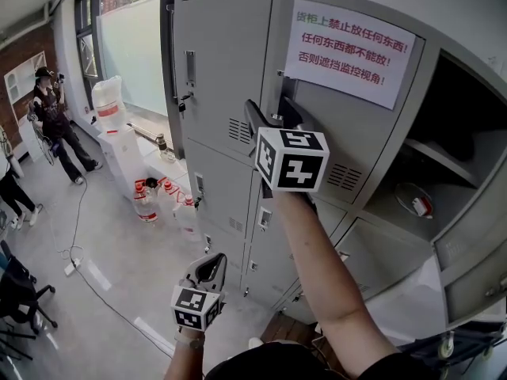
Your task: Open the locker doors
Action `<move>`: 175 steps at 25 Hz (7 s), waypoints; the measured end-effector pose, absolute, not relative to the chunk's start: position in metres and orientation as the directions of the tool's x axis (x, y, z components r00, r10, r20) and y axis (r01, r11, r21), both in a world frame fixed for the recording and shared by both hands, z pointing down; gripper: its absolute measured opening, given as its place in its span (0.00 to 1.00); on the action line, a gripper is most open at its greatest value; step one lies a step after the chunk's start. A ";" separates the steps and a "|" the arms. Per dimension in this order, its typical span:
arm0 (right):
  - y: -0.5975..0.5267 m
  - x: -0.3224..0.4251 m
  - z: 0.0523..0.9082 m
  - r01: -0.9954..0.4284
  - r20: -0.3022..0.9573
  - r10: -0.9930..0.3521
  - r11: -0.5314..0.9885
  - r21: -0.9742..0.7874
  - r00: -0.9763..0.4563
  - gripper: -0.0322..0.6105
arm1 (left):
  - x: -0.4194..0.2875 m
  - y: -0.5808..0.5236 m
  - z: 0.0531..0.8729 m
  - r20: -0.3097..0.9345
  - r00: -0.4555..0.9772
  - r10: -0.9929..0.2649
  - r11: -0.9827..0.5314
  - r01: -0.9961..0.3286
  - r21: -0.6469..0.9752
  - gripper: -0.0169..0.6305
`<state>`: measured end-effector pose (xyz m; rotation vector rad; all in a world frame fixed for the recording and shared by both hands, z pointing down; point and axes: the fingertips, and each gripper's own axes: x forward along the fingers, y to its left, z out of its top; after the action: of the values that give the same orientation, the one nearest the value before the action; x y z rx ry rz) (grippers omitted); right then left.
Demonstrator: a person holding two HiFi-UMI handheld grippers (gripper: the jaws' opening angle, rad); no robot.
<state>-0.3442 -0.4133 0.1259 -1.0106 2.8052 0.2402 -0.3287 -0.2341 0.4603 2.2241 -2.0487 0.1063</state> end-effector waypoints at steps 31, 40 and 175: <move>-0.298 -0.283 0.128 -0.574 -0.185 -0.546 0.803 0.164 -0.817 0.25 | -0.277 -0.171 0.477 0.133 0.214 -0.968 -0.212 -0.977 0.032 0.05; -0.273 -0.247 0.129 -0.498 -0.192 -0.471 0.856 0.138 -0.861 0.26 | -0.237 -0.168 0.470 0.123 0.203 -0.972 -0.200 -0.979 0.035 0.05; -0.110 0.167 0.514 -0.876 0.140 -0.867 0.460 -0.145 -0.478 0.13 | 0.042 -0.135 0.527 0.193 0.737 -0.648 -0.741 -0.669 0.064 0.05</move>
<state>0.1666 -0.1100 0.5137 -1.6276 2.7232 -0.3145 0.0420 -0.1354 0.5269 2.8061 -1.0688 0.2390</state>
